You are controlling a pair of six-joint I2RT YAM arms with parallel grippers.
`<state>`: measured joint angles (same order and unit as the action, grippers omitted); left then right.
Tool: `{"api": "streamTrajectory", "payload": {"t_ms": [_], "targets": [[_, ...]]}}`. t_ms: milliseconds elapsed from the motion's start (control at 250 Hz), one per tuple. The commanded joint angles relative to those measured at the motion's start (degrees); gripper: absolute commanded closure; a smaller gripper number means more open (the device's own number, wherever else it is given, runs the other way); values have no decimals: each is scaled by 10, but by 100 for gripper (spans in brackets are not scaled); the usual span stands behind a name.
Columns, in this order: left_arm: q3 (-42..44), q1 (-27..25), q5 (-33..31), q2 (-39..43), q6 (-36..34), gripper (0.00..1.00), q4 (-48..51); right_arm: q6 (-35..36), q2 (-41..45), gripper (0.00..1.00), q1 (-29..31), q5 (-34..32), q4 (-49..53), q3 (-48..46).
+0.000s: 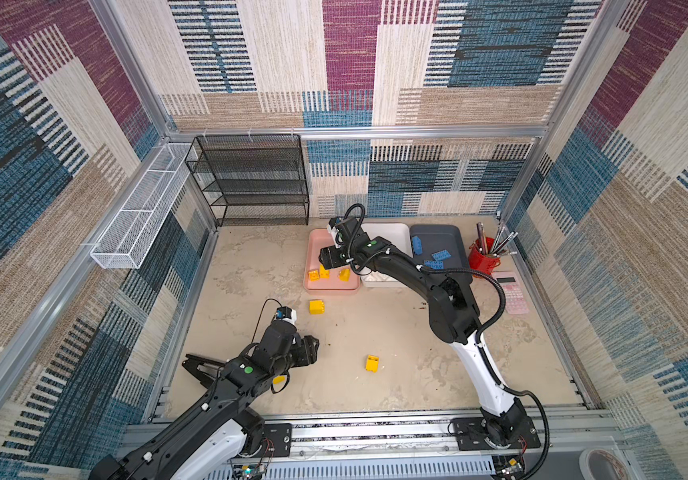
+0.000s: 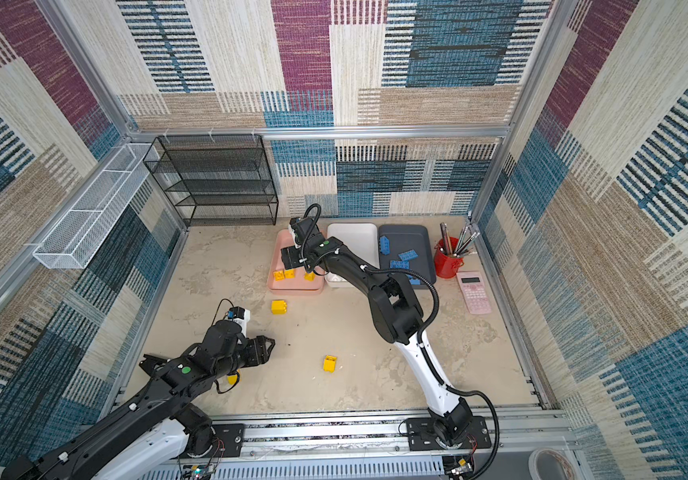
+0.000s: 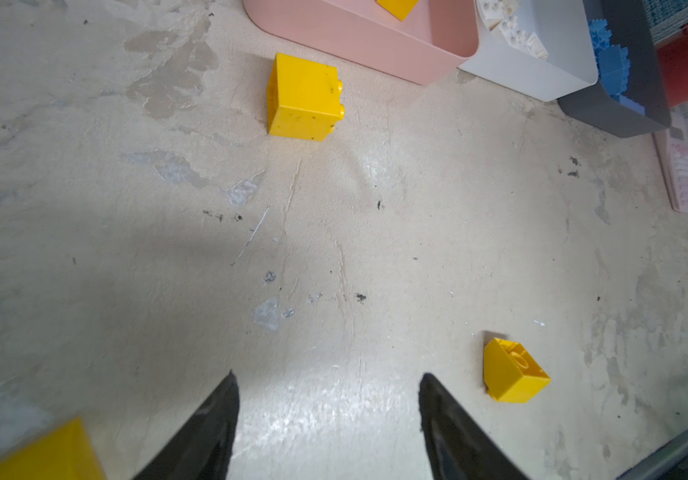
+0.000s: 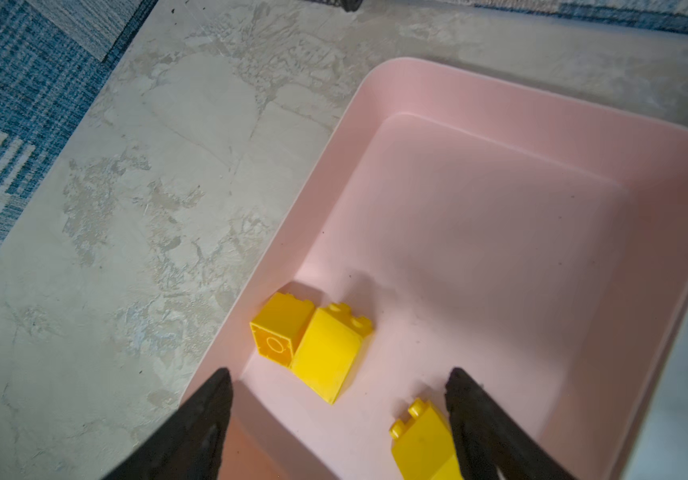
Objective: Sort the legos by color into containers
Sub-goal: 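Withdraw the right gripper while the left gripper grasps a yellow brick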
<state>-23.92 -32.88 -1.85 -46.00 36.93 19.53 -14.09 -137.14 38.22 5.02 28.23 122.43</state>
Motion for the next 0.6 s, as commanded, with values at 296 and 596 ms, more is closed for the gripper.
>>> {"api": "streamTrajectory", "payload": {"t_ms": [296,596], "targets": [[-83,18,-38,-150,-3,27,-40,25,281,2,-1,8,-181,-335],[-188,40,-64,-341,-74,28,-66,-30,575,1,-1,10,-345,-699]]}}
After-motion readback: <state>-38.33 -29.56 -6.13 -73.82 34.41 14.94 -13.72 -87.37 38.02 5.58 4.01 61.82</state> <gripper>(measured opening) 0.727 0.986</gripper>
